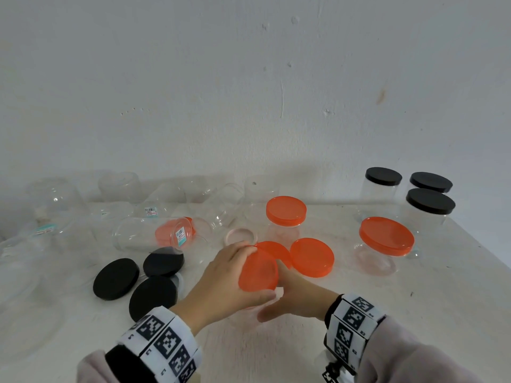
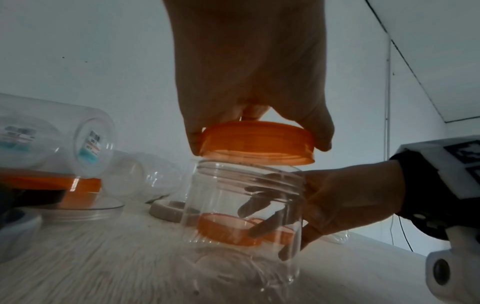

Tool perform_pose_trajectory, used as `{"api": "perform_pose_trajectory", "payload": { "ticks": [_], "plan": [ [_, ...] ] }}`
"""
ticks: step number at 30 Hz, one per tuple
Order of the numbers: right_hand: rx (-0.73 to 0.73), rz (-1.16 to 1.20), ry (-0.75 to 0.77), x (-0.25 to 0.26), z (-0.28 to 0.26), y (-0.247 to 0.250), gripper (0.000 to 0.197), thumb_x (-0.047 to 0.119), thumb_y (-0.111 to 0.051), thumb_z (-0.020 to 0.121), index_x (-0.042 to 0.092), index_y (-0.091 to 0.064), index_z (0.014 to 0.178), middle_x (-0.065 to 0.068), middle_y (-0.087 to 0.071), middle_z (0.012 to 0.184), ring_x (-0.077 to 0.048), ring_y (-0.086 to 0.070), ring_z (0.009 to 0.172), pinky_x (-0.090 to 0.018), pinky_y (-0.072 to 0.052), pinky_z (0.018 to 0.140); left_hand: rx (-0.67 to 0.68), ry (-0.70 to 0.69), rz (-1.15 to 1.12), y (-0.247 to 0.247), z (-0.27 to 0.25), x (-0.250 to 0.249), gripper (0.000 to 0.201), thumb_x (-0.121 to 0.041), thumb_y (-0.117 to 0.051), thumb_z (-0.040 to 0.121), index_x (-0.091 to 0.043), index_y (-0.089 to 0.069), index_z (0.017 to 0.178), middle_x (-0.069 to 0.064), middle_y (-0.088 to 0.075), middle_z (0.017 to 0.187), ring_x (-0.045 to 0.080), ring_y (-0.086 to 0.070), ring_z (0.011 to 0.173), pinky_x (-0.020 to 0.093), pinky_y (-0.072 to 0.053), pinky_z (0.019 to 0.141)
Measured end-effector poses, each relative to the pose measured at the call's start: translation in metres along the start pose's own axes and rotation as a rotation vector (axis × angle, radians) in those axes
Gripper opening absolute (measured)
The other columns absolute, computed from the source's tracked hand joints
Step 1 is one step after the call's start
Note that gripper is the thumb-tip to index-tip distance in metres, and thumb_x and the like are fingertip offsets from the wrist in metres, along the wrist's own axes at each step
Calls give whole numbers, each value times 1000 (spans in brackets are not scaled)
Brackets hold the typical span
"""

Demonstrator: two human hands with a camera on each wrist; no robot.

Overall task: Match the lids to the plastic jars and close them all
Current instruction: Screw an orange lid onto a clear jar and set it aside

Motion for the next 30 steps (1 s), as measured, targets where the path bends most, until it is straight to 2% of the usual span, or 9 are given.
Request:
{"api": "perform_pose_trajectory", "payload": {
  "ticks": [2,4,8,16,20,22,25,28,30],
  "plan": [
    [-6,-8,10,1,0,-3,100,29,-88,67,36,-24,144,18,-51,129,-1,-48,120,-24,-41,100,7,-15,50,-4,2,-2,95,-76,-61,67,-37,-24,145,-24,-17,148,-1,-18,134,26,-24,111],
    [-14,-11,12,1,-1,-4,103,28,-87,68,34,-22,147,15,-50,132,-5,-48,123,-33,-41,106,8,-3,81,-7,2,-1,96,-78,-58,66,-37,-22,146,-23,-16,149,0,-18,135,26,-23,110],
    [-4,-25,-16,-4,-2,-4,96,34,-87,69,34,-27,143,14,-45,139,-12,-42,131,-43,-40,108,-26,27,118,-3,3,6,96,-77,-60,67,-36,-23,145,-21,-19,148,2,-21,134,25,-25,109],
    [8,-104,-58,-10,1,-3,92,44,-86,67,33,-28,139,14,-41,143,-12,-41,130,-35,-38,105,43,34,143,-9,-2,16,100,-83,-55,62,-39,-21,145,-22,-16,148,2,-22,133,28,-29,109],
    [11,-123,-50,-5,-1,2,102,44,-86,64,31,-24,143,16,-38,141,-12,-39,132,-36,-37,108,84,36,66,-13,-5,20,105,-81,-61,60,-41,-16,146,-25,-12,149,2,-18,136,32,-29,112],
    [16,-145,-33,3,-2,7,109,44,-87,62,35,-18,145,19,-34,139,-9,-35,132,-34,-34,109,116,62,-30,-12,-7,24,113,-77,-68,57,-42,-8,147,-24,-7,150,4,-15,138,33,-28,113],
    [33,-184,-13,19,-2,16,117,43,-88,60,42,-10,147,18,-25,145,-6,-29,130,-32,-32,107,157,141,-240,-10,-12,38,124,-65,-80,54,-42,0,146,-21,-13,146,7,-25,133,34,-36,109],
    [68,-274,11,38,0,17,119,44,-87,61,44,-6,148,18,-19,149,-5,-27,128,-28,-30,102,242,210,-422,-17,-19,54,126,-43,-89,58,-52,8,138,-25,-22,133,1,-39,121,16,-44,94],
    [94,-382,33,52,3,12,116,45,-86,63,43,-6,148,19,-17,150,-7,-26,130,-32,-32,106,281,236,-498,-24,-23,61,127,-33,-90,60,-56,11,134,-28,-24,127,0,-44,117,7,-45,83]
  ]
}}
Point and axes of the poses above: each hand's wrist, its own z-axis towards the middle knuckle, its own y-axis out of the back of the hand, x = y × z, the point moved 9 cm from there along z, towards the middle knuckle
